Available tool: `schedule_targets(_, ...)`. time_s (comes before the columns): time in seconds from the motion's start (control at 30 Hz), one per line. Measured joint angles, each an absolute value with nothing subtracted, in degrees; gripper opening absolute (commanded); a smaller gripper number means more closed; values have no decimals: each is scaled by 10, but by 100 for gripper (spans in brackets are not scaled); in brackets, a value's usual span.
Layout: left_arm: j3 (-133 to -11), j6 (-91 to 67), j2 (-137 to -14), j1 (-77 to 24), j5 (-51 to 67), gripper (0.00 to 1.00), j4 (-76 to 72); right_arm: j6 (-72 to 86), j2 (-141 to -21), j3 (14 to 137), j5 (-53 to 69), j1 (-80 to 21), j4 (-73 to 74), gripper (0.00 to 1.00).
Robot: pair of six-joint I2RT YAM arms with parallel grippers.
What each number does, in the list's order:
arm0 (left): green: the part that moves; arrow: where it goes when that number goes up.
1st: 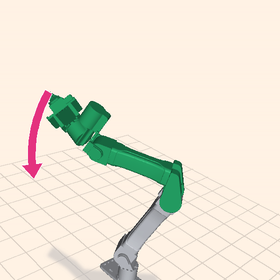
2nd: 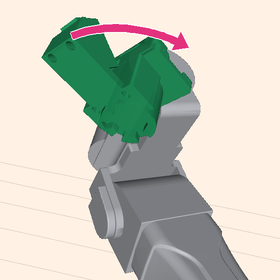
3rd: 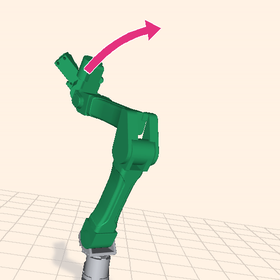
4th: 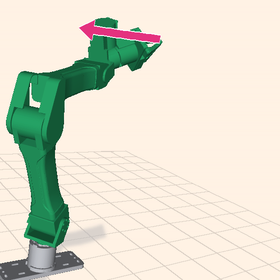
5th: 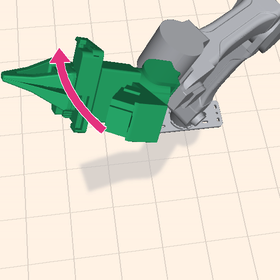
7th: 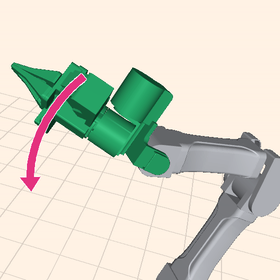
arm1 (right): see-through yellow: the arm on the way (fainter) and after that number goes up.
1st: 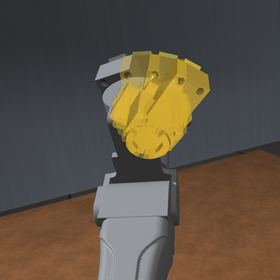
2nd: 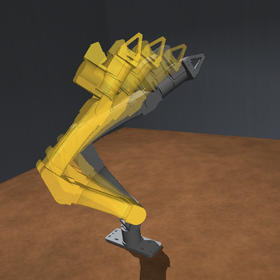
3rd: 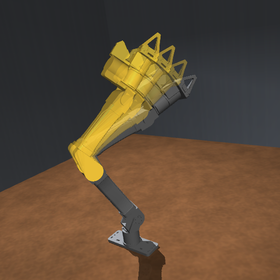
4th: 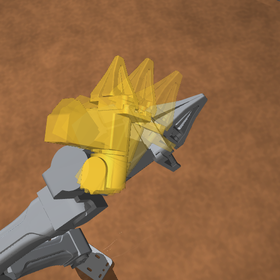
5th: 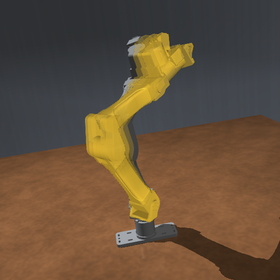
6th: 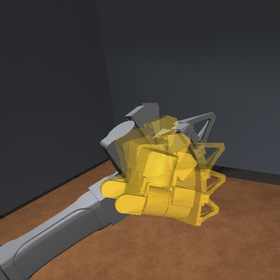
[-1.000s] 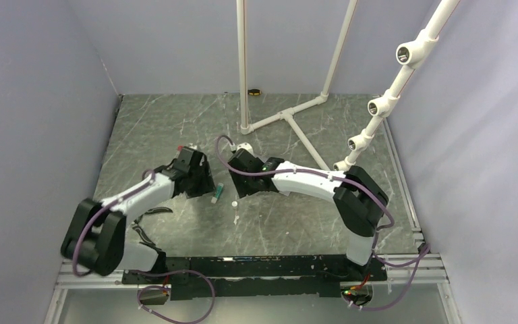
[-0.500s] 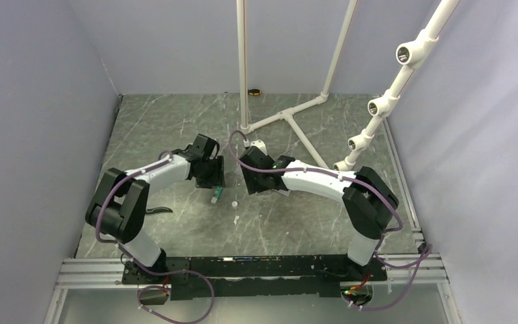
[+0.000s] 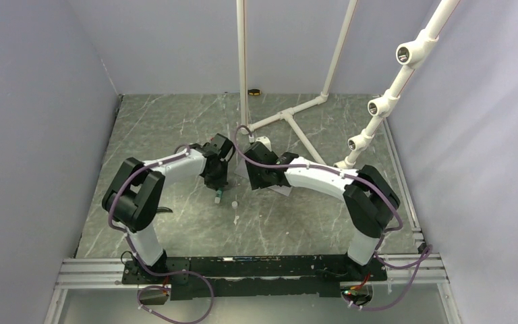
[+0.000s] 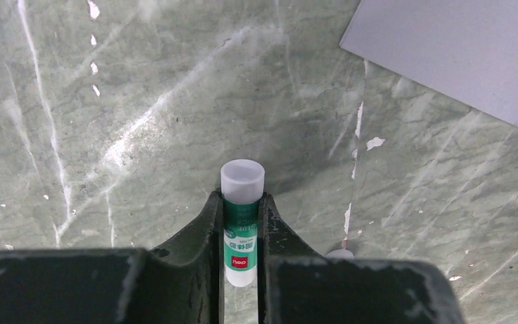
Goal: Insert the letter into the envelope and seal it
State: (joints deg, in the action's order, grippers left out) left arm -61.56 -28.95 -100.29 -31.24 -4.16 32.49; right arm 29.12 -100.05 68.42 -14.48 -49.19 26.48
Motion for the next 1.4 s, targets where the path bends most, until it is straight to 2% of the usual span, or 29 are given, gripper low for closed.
schedule_targets(0.33, -635, -297, -1005, -314, -29, 2, 335, 287, -962, 653, -109, -468, 237, 58)
schedule_targets(0.53, -640, -293, -925, -314, 4, 2, 304, 303, -877, 618, -33, -414, 178, 63)
schedule_targets(0.73, -633, -224, -808, -314, 104, 2, 217, 316, -804, 628, 55, -356, 136, 67)
schedule_targets(0.93, -625, -129, -717, -313, 222, 2, 159, 312, -796, 699, 165, -354, 130, 70)
schedule_targets(1.2, -642, -46, -696, -313, 322, 2, 156, 322, -769, 725, 246, -354, 128, 66)
schedule_targets(1.4, -642, -32, -688, -313, 336, 3, 152, 320, -769, 747, 276, -354, 154, 57)
